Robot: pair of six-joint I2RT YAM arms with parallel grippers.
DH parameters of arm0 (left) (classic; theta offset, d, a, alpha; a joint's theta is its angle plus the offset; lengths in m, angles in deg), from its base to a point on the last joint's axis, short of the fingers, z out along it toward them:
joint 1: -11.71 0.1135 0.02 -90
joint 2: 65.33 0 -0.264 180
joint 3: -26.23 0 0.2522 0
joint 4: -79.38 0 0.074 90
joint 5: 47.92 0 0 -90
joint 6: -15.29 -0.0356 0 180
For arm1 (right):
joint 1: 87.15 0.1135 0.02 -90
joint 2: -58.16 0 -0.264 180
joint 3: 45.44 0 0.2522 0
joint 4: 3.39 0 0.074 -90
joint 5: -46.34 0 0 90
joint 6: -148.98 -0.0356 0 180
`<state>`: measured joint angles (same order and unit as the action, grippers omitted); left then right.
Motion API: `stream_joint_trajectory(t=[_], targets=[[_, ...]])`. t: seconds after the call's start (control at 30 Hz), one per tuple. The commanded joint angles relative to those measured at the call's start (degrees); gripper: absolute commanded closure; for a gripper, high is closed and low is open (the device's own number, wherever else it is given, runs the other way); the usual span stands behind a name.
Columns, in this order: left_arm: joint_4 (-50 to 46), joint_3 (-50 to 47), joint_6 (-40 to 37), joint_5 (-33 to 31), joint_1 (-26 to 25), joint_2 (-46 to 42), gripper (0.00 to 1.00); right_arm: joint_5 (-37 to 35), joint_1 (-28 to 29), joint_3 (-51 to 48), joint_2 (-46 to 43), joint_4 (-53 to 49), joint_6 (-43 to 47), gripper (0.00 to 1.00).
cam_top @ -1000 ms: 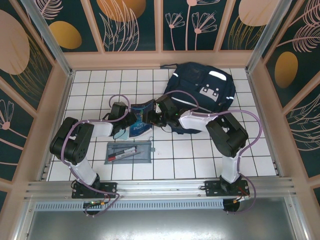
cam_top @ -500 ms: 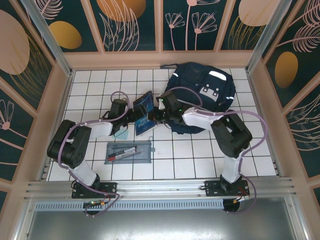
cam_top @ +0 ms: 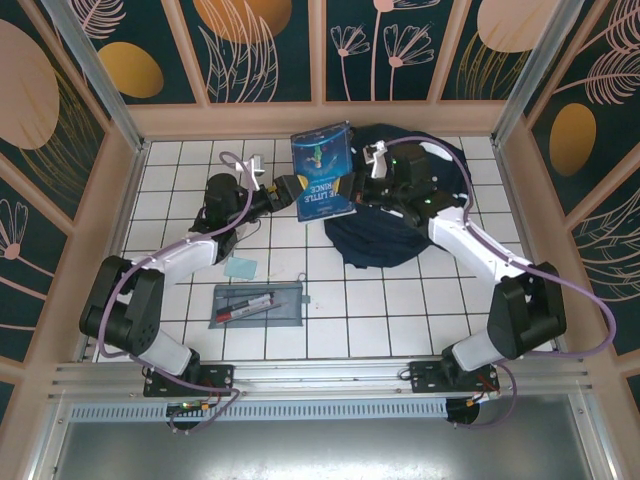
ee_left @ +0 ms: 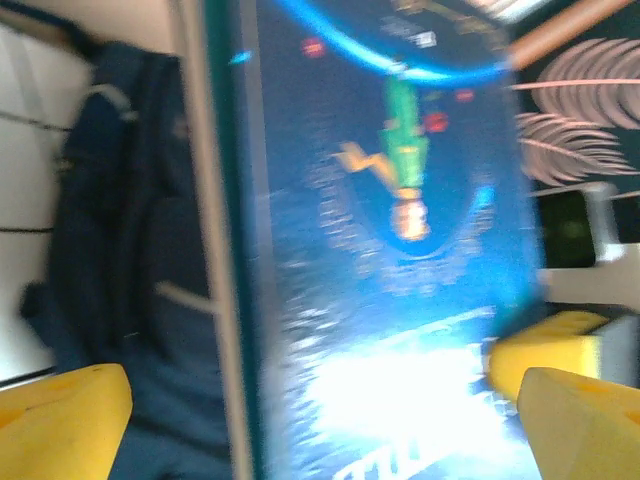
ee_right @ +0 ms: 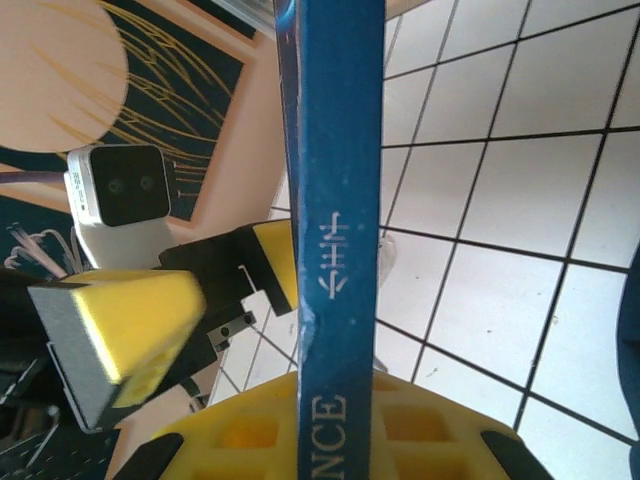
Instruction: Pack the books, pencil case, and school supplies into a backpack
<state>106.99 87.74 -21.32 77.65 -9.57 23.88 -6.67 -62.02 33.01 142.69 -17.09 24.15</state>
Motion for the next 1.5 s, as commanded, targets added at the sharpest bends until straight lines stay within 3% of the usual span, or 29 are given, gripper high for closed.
stream_joint_trajectory(t=[0.0,0.13,0.23,0.37,0.5,0.6,0.73,0.9,1.03,1.17,1.4,1.47], targets=[[17.2,-0.8,7.2,8.8,0.2,2.1,0.01,7.2,-0.7,-1.9,-2.1,6.6,0.3,1.00],[25.2,-1.6,12.8,11.1,0.2,4.5,0.02,11.8,-0.8,-5.3,-2.1,14.7,-4.1,1.00],[25.5,-1.6,13.4,11.3,0.2,5.4,0.04,13.8,-0.7,-7.6,-1.7,19.8,-6.7,1.00],[22.2,-1.0,12.1,11.3,0.1,5.4,0.04,16.0,-0.6,-8.5,-1.8,22.5,-7.8,1.00],[10.1,0.7,5.7,7.9,0.2,4.8,0.01,18.6,-0.8,-8.7,-2.4,25.2,-9.5,1.00],[7.0,0.8,3.7,6.8,0.2,5.3,0.01,18.6,-0.8,-8.6,-3.5,24.3,-9.1,1.00],[9.7,0.2,5.5,7.8,0.2,6.8,0.01,19.9,-0.7,-9.6,-3.7,27.6,-11.4,1.00],[21.6,-0.4,12.3,11.4,0.2,8.5,0.05,20.9,-0.7,-10.4,-2.0,30.7,-12.8,1.00],[33.0,-0.3,19.7,14.4,0.2,8.7,0.26,20.8,-0.9,-9.7,1.0,29.9,-11.9,1.00],[36.3,-0.7,23.1,15.1,0.2,8.7,0.56,19.0,-1.5,-7.6,3.1,24.2,-7.3,1.00],[29.2,-2.5,19.3,12.7,0.2,5.1,0.96,17.6,-4.1,-5.0,5.4,18.4,-3.5,1.00],[25.1,-2.3,16.8,11.6,0.2,4.0,1.00,16.8,-4.1,-3.4,6.0,15.2,-1.6,1.00]])
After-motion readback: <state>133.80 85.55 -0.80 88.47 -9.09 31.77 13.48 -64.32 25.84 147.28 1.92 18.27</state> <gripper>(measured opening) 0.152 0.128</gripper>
